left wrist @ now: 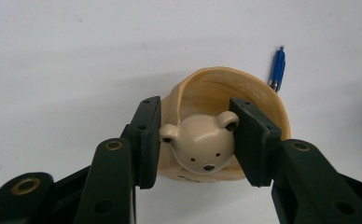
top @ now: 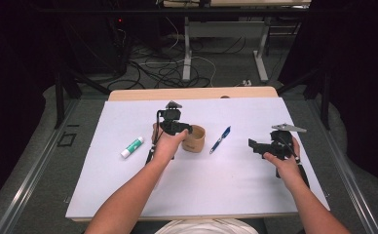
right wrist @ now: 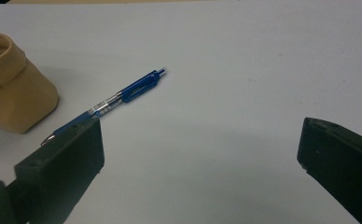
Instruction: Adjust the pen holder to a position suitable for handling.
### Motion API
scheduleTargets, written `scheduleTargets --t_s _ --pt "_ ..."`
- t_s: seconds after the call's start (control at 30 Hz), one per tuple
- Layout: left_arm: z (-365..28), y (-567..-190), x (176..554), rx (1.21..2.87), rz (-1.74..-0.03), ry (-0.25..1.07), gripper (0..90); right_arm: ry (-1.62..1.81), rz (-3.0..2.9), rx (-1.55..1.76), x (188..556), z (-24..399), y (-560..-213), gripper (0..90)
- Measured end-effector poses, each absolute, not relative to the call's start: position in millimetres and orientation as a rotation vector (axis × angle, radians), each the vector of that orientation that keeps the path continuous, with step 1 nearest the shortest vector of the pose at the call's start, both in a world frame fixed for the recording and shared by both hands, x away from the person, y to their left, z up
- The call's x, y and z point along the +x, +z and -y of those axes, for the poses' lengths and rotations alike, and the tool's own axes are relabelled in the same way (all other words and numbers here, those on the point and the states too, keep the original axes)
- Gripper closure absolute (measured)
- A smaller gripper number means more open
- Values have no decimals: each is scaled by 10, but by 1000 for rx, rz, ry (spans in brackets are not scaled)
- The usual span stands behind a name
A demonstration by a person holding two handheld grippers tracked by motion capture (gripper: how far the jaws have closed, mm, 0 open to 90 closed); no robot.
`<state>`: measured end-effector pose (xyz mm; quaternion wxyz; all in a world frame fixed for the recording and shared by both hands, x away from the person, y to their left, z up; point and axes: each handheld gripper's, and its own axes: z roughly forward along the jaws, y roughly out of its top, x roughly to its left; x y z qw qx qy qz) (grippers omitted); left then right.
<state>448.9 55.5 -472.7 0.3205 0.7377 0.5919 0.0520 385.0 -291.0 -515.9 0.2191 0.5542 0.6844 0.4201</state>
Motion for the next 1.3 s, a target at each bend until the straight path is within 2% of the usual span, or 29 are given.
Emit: scheduleTargets --t_s 0.3,0.5,0.77,0.93,1.3 --pt "-625 -4776 4423 1946 -1481 137 556 1156 -1897 1542 3858 2911 -5173 0" --pt "-682 -4820 4403 1988 -1351 157 548 1158 -1898 1541 3854 2907 -5170 0" --pt "-769 -4848 4398 1995 -1274 112 557 1156 -1902 1539 3856 2901 -5175 0" --pt "-762 -4834 4358 1993 -1292 106 561 1155 -1903 1537 3860 2902 -5176 0" --pt "-704 -4784 4266 1952 -1457 96 564 1156 -1913 1533 3858 2893 -5175 0"
